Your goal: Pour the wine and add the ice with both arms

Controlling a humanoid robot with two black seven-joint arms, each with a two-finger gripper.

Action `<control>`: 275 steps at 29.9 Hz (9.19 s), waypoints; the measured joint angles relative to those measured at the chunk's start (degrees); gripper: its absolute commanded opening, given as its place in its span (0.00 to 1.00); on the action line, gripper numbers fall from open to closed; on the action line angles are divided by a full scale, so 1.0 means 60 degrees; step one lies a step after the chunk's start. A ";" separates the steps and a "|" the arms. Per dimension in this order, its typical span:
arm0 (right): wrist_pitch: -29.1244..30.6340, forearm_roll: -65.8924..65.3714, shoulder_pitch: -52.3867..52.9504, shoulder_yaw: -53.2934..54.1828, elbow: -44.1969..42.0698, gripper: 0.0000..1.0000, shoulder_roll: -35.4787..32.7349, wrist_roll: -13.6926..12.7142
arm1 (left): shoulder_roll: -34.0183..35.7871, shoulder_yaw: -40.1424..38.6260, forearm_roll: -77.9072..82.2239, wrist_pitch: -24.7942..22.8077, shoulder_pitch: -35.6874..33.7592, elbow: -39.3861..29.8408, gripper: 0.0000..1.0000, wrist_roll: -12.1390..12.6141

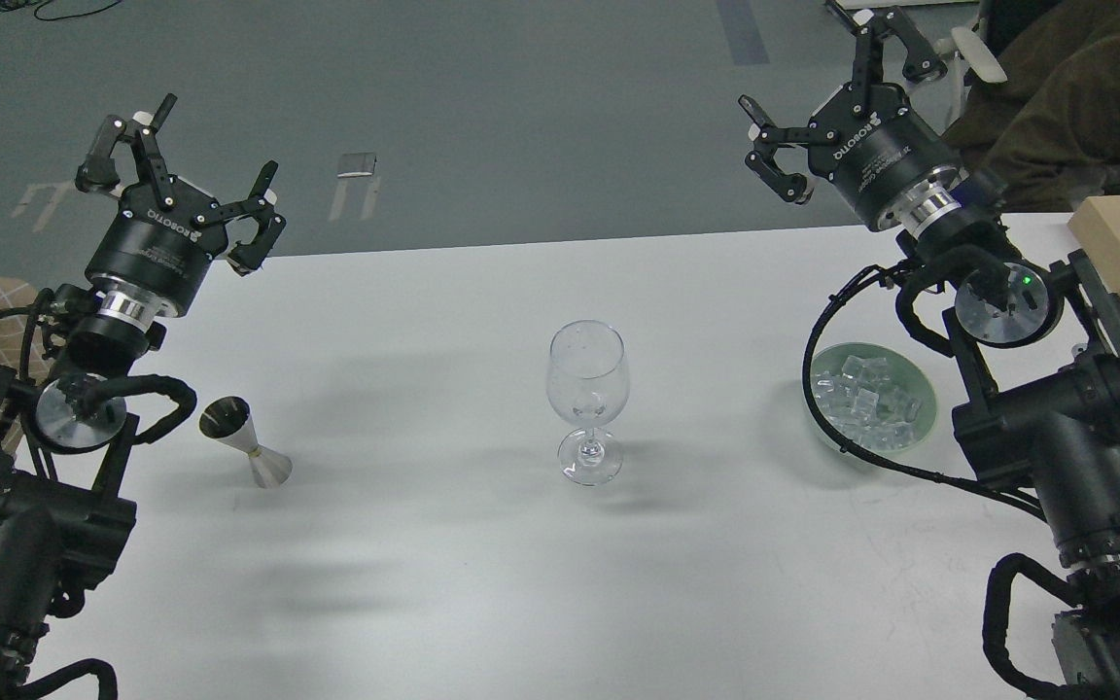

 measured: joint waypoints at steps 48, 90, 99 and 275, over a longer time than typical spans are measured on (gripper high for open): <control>0.0005 -0.0018 -0.0030 0.0016 0.0056 1.00 0.0000 0.0014 | 0.0084 0.0018 0.0029 0.0000 -0.0075 0.0038 0.98 0.0093; -0.0040 -0.0018 -0.0001 0.0016 0.0041 1.00 0.0000 0.0015 | 0.0016 0.0002 0.0014 0.0000 -0.0038 0.0019 0.98 0.0042; -0.0040 -0.0018 -0.0028 0.0016 0.0043 1.00 0.0000 0.0015 | 0.0082 0.0014 0.0014 0.0000 -0.0085 -0.0087 0.98 0.0121; -0.0039 -0.0045 -0.0469 -0.0058 0.0070 1.00 0.0000 0.0014 | -0.2663 -0.1347 -0.4757 0.0102 0.9323 -0.5510 0.98 0.1419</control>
